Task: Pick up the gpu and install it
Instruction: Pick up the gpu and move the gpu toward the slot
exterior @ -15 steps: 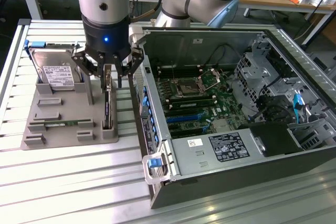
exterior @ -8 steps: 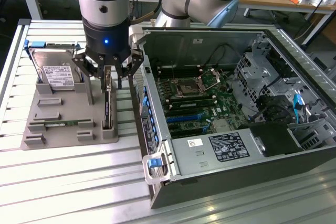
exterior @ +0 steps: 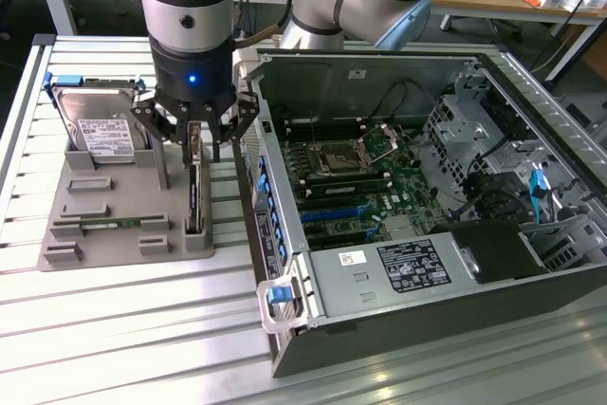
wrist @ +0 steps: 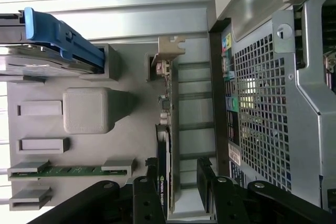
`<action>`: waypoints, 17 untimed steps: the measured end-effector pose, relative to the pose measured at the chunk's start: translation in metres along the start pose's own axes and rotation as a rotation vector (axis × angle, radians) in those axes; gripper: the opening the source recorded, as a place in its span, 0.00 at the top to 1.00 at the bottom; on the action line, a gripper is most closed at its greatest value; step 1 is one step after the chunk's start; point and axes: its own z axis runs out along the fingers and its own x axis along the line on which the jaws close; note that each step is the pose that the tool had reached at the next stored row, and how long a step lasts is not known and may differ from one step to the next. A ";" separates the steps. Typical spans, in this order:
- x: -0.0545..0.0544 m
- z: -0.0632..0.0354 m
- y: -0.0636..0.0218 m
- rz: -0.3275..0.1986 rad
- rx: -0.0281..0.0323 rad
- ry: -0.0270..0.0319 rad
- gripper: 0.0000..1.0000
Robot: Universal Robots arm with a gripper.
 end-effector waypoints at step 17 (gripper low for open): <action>0.000 0.0087 -0.0002 0.000 0.0000 0.0000 0.58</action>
